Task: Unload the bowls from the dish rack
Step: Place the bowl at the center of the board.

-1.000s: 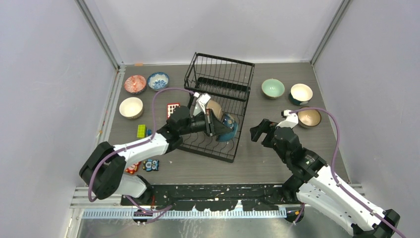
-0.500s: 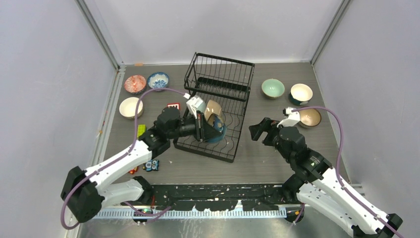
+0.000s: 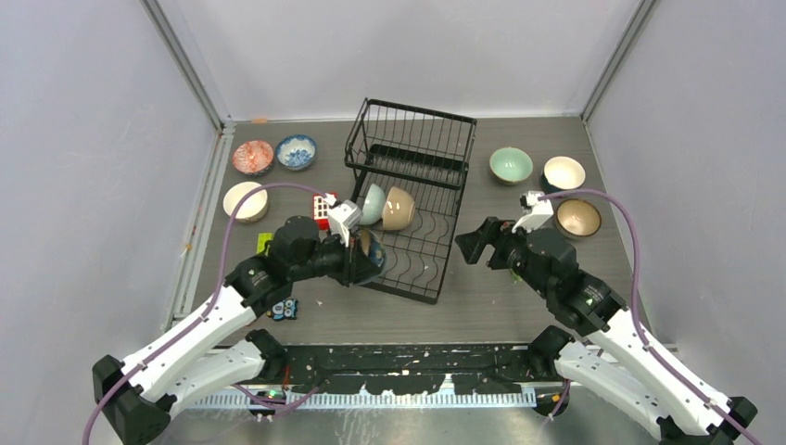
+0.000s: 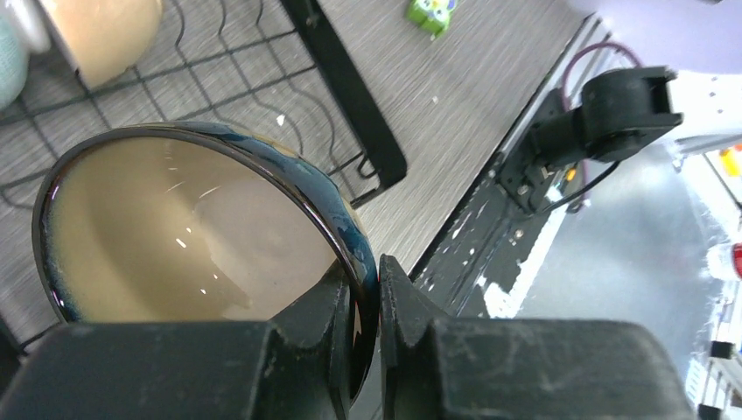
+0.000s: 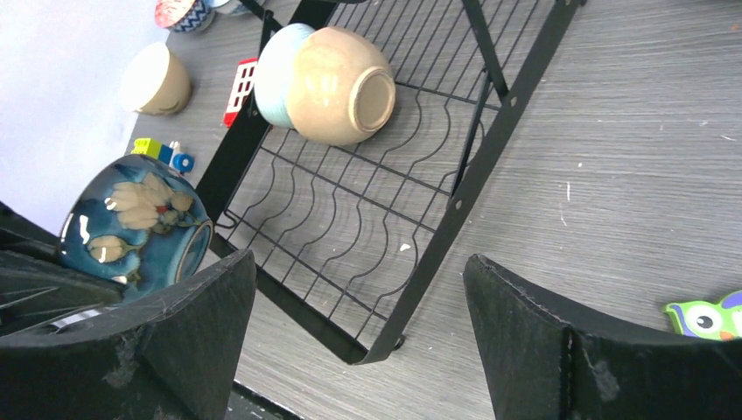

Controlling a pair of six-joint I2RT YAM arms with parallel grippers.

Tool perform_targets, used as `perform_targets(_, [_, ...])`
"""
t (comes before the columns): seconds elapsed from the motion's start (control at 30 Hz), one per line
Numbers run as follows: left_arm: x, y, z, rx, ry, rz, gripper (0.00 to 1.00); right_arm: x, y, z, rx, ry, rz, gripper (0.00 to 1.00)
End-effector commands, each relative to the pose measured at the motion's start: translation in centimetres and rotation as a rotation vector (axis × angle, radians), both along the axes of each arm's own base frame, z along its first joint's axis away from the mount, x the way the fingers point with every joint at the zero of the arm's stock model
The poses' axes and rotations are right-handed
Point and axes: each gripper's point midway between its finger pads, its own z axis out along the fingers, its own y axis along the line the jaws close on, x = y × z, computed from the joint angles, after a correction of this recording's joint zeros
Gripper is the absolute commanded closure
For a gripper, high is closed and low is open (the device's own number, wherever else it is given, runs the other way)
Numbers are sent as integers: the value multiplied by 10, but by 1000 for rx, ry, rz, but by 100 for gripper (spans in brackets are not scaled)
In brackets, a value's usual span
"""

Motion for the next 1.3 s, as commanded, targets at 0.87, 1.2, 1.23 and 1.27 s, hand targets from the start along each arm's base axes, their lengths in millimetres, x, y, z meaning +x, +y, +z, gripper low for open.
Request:
perform_targets(0.87, [-40,45,32,392,-614,-346,100,-23,97,49,-26,277,489,11])
perform_targets(1.2, [-58,30,-4,602,-768,-562,100,-39,127,29,-200,296,622,12])
perform_targets(1.23, [-60,26,-7,625,-786,-584,100,-38,127,26,-210,297,621,12])
perform_targets(1.27, [-62,24,-10,646,-804,-600,100,-37,128,24,-217,301,621,12])
